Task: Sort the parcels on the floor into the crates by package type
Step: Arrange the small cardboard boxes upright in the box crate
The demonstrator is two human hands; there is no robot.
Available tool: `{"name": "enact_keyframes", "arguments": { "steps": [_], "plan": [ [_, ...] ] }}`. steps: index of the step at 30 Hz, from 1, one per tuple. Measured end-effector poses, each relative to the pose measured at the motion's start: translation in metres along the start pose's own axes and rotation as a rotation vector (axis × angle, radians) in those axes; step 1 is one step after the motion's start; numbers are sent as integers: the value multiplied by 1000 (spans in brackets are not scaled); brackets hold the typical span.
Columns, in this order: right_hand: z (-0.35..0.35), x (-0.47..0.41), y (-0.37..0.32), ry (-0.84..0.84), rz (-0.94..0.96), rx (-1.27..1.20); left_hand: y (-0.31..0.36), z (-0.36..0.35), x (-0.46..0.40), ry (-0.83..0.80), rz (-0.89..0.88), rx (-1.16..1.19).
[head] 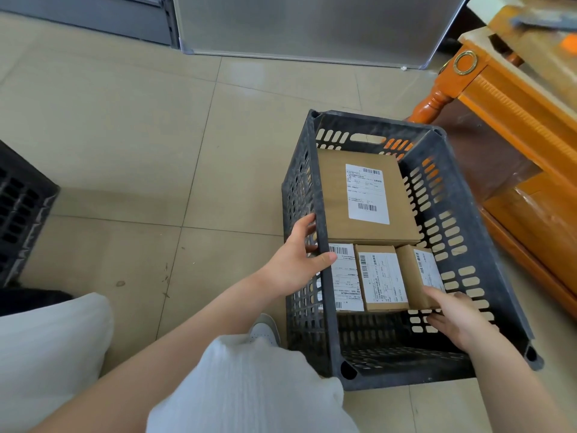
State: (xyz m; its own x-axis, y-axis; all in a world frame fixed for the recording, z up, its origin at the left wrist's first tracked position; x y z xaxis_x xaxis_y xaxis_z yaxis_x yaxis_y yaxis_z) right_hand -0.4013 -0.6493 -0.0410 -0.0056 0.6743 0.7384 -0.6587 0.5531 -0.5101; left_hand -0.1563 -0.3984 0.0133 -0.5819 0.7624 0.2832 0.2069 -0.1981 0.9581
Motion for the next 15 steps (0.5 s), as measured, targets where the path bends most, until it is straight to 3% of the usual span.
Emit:
{"name": "enact_keyframes", "arguments": {
  "steps": [8, 15],
  "plan": [
    [9, 24, -9, 92, 37, 123, 2, 16, 6, 29, 48, -79],
    [-13, 76, -59, 179, 177, 274, 19, 51, 9, 80, 63, -117]
  ]
}}
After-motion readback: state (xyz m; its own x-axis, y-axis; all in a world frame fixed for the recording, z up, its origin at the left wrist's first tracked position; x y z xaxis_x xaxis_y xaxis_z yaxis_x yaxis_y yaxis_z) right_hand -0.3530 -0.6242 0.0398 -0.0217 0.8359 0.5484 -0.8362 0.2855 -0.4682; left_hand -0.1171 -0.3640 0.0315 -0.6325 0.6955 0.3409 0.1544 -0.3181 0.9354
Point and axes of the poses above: each hand's wrist, its own x-axis away from the middle knuckle, its own z-axis out of the back of the hand, y = z × x, the point moved 10 cm from there along -x, towards the middle knuckle, and after that the axes turned 6 degrees about -z, right-handed, at the moved point
